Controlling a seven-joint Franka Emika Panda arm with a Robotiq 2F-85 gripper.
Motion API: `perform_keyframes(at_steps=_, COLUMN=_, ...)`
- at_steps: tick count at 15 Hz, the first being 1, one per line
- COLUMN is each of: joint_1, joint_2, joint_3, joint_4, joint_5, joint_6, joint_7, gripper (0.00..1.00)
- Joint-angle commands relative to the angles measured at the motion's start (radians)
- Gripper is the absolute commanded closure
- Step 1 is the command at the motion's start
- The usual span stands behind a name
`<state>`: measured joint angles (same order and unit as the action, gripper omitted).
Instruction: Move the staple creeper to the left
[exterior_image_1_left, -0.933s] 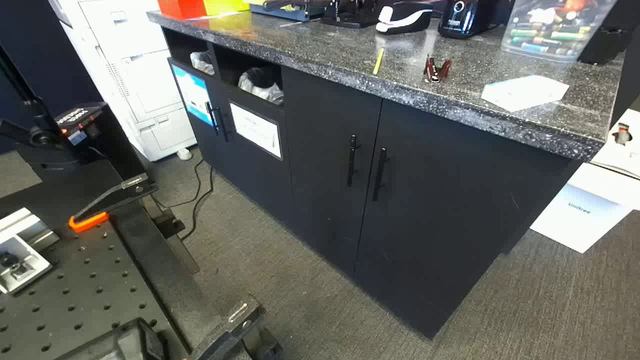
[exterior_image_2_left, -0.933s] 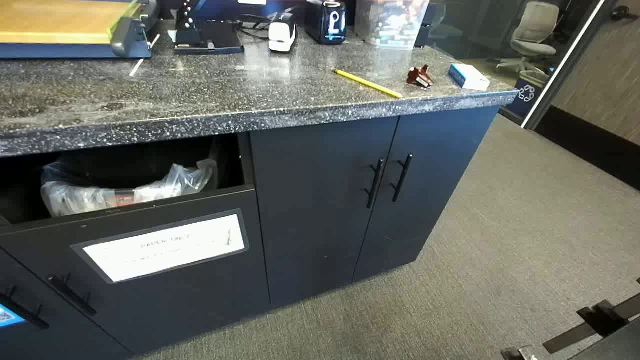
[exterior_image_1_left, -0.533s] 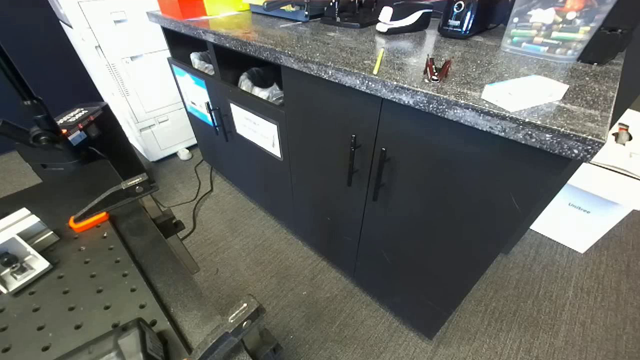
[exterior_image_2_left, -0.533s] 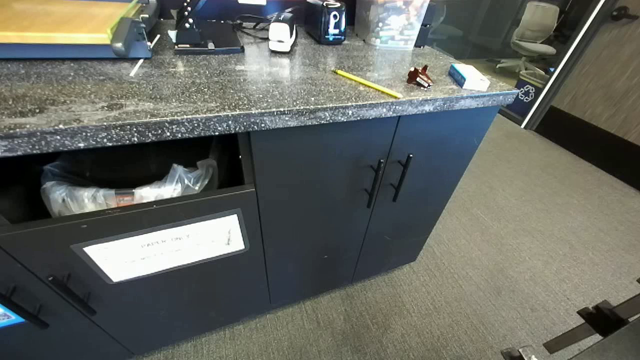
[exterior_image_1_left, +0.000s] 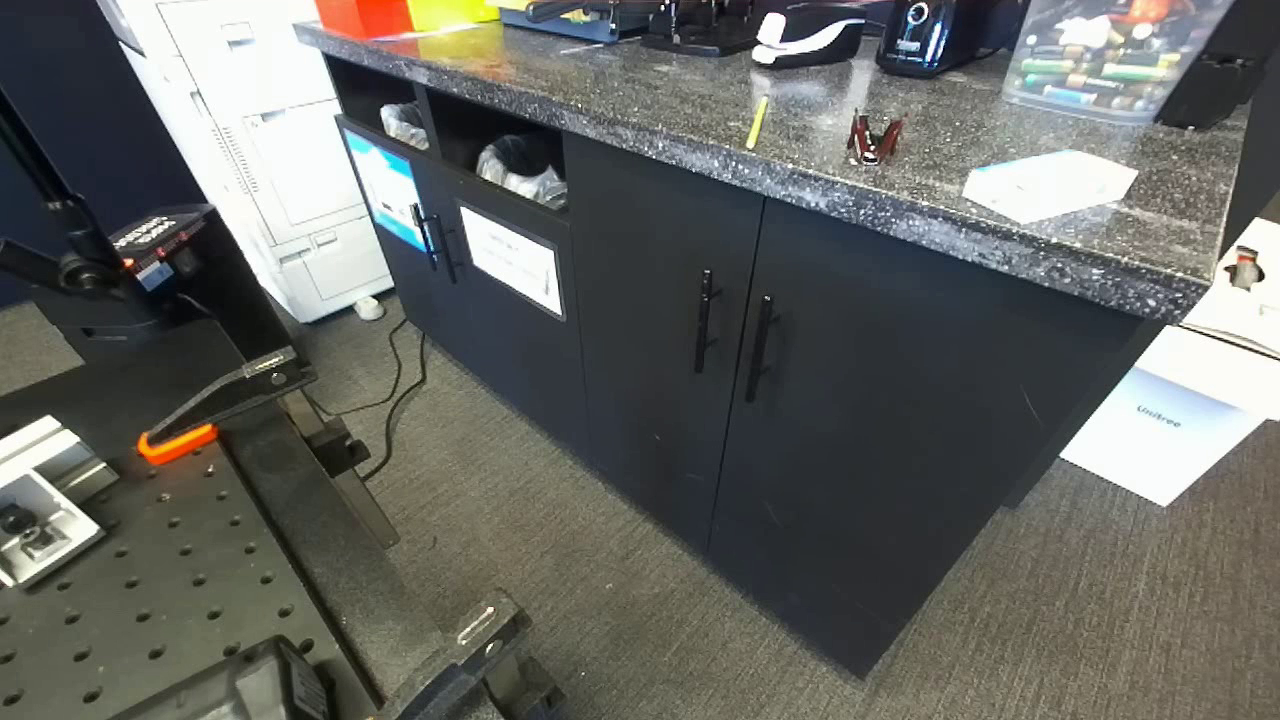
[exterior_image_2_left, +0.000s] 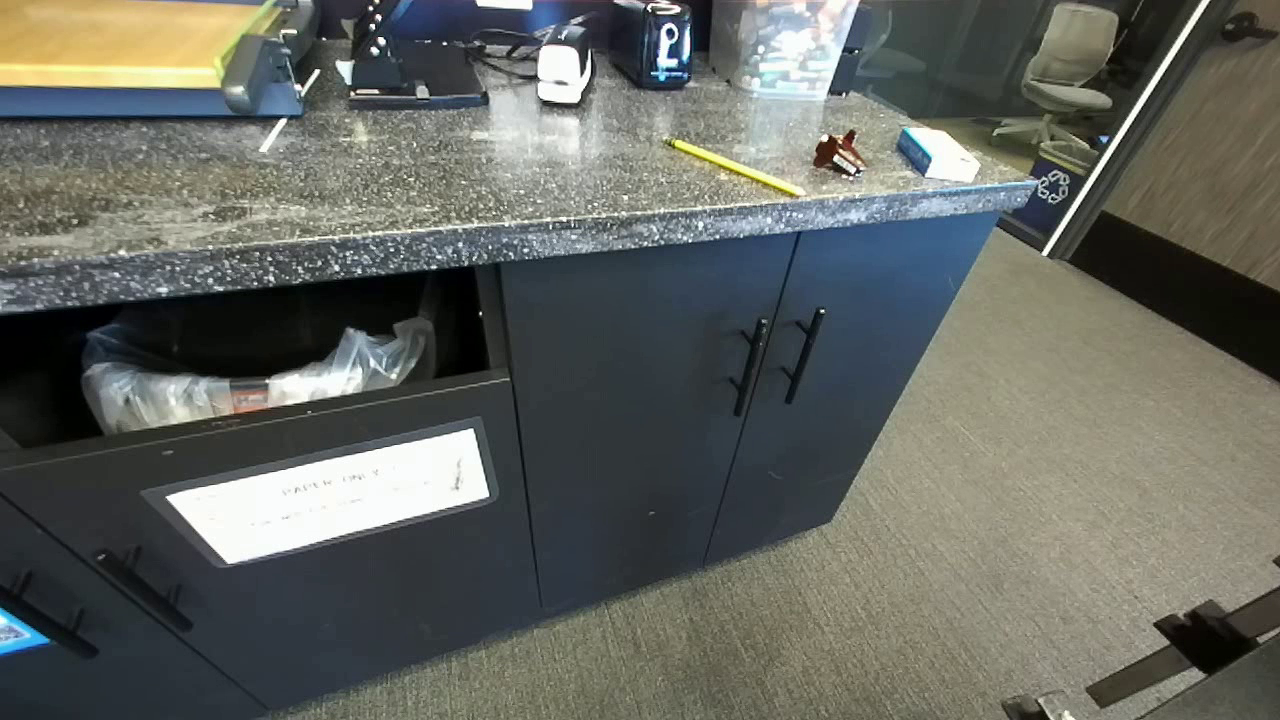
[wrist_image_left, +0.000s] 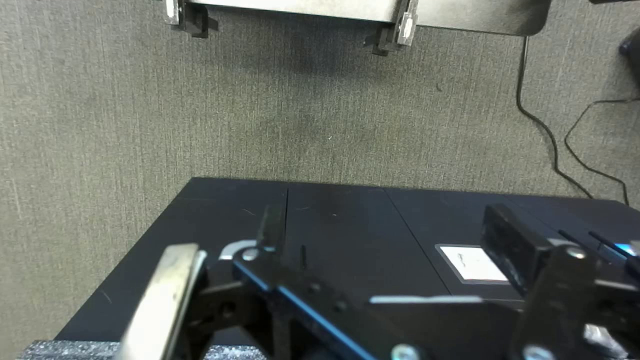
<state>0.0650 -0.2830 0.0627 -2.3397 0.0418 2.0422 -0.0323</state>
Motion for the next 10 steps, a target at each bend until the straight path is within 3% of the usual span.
perform_keyframes(at_steps=1, joint_1=-0.011, joint_2=0.105, joint_3=-0.003, joint_4=0.077, joint_5=-0.016, joint_6=-0.012, joint_7=0.027, gripper=0.0)
perform_keyframes(at_steps=4, joint_1=-0.024, joint_2=0.268, joint_3=-0.012, joint_4=0.187, joint_5=-0.045, joint_6=0.044, joint_7=0.02, gripper=0.0)
perform_keyframes(at_steps=10, joint_1=-0.05, joint_2=0.588, joint_3=-0.051, joint_4=0.528, joint_5=-0.096, joint_6=0.104, joint_7=0.011, gripper=0.0)
